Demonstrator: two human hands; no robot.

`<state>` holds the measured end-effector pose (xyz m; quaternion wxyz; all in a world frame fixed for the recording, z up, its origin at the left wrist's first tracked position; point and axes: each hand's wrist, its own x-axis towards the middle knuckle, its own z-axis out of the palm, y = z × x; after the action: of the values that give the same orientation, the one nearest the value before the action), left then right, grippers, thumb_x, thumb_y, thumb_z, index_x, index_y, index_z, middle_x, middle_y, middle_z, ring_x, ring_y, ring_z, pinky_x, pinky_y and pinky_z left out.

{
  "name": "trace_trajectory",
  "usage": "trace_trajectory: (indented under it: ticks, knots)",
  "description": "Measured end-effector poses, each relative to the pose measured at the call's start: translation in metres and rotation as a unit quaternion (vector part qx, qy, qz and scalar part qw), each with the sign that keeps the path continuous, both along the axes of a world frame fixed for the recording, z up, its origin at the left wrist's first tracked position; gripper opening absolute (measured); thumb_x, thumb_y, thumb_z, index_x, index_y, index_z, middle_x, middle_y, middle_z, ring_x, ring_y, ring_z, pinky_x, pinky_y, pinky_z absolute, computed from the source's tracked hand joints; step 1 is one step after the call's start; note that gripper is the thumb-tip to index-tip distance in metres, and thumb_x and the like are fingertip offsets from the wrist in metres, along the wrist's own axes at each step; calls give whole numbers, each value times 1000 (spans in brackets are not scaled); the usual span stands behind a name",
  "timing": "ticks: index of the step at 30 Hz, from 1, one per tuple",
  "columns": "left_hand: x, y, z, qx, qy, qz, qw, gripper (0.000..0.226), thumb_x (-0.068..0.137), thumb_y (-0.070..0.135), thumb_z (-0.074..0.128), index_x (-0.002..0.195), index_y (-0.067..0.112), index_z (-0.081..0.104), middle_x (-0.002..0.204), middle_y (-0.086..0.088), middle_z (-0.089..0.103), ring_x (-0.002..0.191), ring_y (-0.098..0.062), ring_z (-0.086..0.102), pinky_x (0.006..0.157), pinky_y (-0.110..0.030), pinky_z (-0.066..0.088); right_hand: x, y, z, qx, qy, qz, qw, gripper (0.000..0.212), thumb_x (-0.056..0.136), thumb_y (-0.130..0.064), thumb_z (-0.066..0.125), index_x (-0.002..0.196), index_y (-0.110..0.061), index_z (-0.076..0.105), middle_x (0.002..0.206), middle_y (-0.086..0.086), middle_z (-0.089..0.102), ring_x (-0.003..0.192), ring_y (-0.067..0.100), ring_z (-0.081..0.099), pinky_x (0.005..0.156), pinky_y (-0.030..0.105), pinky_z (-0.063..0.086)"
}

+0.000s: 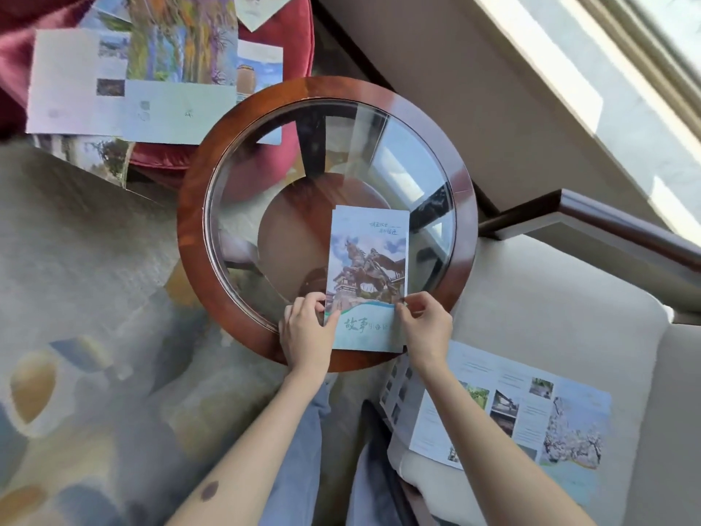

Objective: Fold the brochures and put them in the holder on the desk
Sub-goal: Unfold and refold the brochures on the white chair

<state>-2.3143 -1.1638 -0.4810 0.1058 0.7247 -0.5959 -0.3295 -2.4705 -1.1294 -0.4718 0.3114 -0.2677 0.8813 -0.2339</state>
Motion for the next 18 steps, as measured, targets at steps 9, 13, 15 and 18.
trace_trajectory:
  ticks: [9,13,15,18]
  knots:
    - [-46,4,21,-29,97,-132,986,12,90,17,55,100,16,61,97,-1,60,88,-15,50,76,-28,45,-39,23,14,-9,34,-74,997,11,89,-25,56,98,-20,60,99,-2,60,85,11,57,72,27,44]
    - [-93,31,30,-38,171,-201,964,14,91,14,52,99,17,63,94,4,60,79,-8,50,70,-21,43,-80,67,15,28,51,-118,991,24,92,-28,52,112,-16,58,114,1,57,103,16,56,76,31,45]
    - [-116,50,28,-27,189,-236,953,15,92,17,50,99,18,63,96,6,60,81,-6,51,71,-19,44,-103,95,13,50,55,-151,986,27,92,-28,51,115,-15,57,117,3,57,106,17,55,75,29,40]
    - [-147,80,17,8,175,-281,944,15,92,18,49,101,19,62,98,6,61,88,-9,55,73,-23,47,-132,137,9,73,50,-181,980,28,93,-26,51,117,-13,56,121,7,55,108,21,54,77,29,40]
